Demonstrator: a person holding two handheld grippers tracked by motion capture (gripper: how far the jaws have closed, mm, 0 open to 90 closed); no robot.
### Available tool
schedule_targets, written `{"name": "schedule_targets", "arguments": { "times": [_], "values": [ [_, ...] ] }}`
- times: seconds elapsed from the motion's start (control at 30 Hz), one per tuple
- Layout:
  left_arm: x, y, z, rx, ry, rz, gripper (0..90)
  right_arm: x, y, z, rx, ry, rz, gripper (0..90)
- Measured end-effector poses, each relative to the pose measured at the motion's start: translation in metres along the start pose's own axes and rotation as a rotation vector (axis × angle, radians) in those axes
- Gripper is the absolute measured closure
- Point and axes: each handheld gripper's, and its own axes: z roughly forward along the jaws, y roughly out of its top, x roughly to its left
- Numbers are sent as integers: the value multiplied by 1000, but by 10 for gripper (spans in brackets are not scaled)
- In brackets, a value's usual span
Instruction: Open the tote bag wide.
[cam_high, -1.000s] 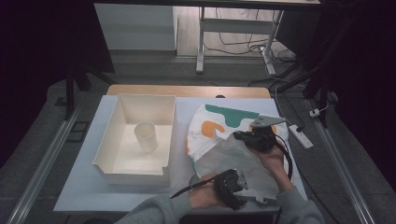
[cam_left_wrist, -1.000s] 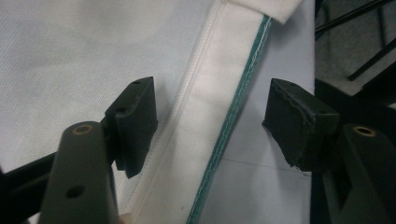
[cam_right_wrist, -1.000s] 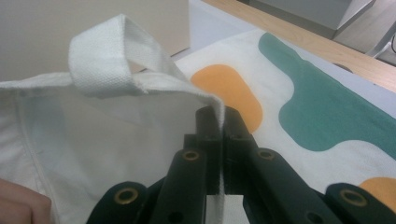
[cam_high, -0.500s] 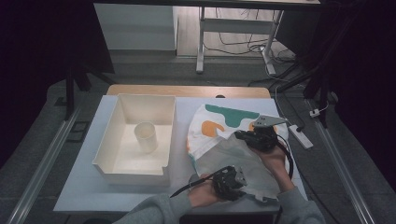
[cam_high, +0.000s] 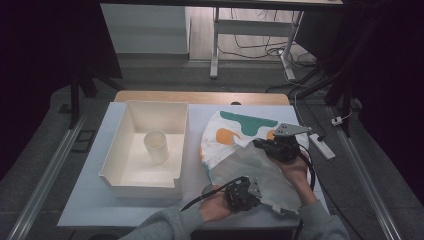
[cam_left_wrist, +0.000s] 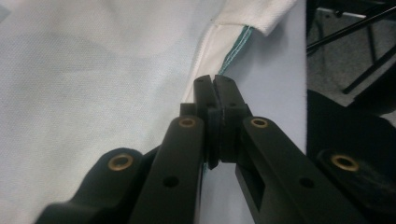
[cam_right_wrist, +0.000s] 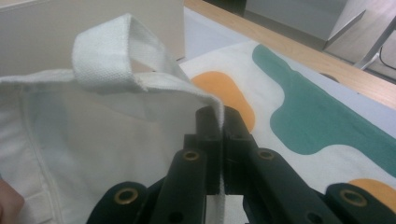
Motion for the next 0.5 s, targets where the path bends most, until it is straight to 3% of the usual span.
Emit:
{"name": "schedule_targets", "arguments": {
  "times": [0.3,0.37,0.4,0.5],
  "values": [
    [-9,-11,-27,-29,-31,10,896,0,3,-5,-23,-11,-4,877],
    [-11,-17,-35,-34,-95,-3,897,0,4,-6,-24,-17,-10,877],
    [-14,-21,-40,-42,-98,-5,897,0,4,-6,-21,-22,-11,877],
    [-19,-28,-53,-52,-32,21,896,-4,4,-5,-23,-24,7,877]
  ]
}}
